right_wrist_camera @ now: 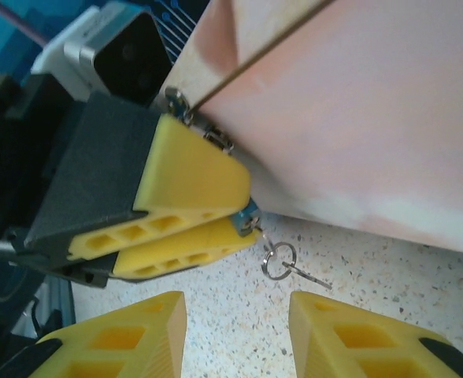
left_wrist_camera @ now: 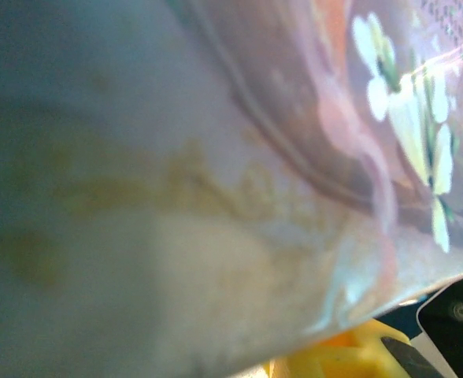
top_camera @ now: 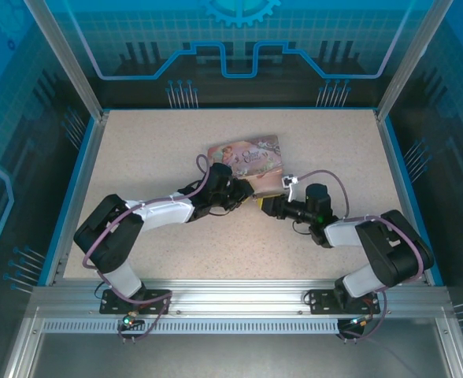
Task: Unlock the padlock with the key
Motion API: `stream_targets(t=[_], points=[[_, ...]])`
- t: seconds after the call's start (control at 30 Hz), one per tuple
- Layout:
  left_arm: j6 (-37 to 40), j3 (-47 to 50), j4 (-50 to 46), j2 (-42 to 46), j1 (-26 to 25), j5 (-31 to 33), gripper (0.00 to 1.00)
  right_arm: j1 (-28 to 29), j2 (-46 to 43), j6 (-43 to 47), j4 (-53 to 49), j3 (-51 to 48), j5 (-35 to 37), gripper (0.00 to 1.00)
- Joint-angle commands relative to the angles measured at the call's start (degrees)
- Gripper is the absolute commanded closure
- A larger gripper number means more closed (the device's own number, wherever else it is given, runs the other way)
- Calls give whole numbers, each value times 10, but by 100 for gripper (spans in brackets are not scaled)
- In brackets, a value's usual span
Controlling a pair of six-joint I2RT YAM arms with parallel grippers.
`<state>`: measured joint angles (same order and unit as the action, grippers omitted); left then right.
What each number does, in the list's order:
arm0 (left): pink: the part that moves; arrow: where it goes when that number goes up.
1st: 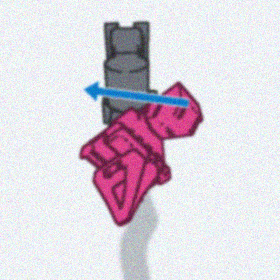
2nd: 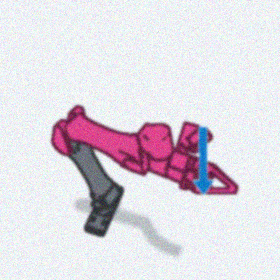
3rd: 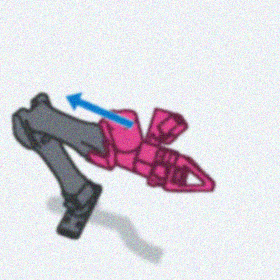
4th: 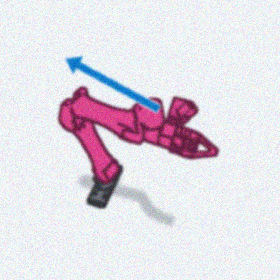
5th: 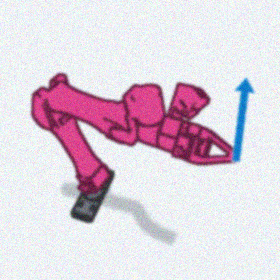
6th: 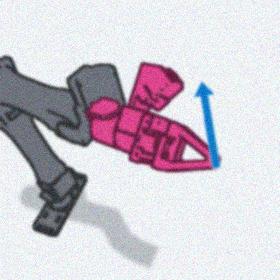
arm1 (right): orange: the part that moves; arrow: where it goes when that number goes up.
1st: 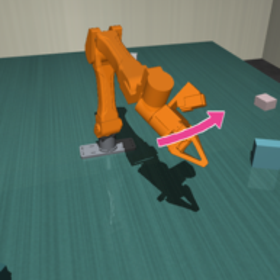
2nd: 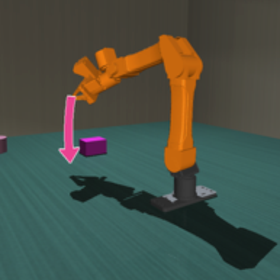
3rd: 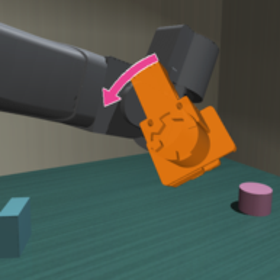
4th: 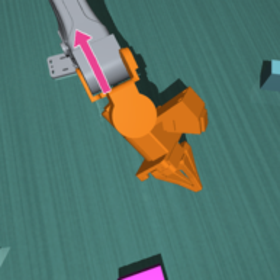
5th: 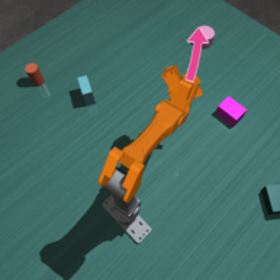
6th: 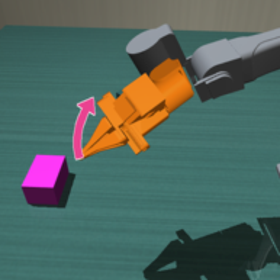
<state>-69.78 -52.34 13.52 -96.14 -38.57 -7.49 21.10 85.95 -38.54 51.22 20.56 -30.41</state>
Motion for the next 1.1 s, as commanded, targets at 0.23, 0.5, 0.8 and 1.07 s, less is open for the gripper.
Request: stream_targets(t=[0.23,0.5,0.8,1.07], points=[[-17,-16,52,12,3,-46,100,4,35,-63,57,5,14,61],[-17,-19,50,12,3,-47,100,14,86,-82,112,14,19,64],[-17,-18,47,12,3,-48,100,23,119,-95,149,35,12,66],[-19,-20,50,10,3,-48,100,36,129,-105,154,41,18,72]])
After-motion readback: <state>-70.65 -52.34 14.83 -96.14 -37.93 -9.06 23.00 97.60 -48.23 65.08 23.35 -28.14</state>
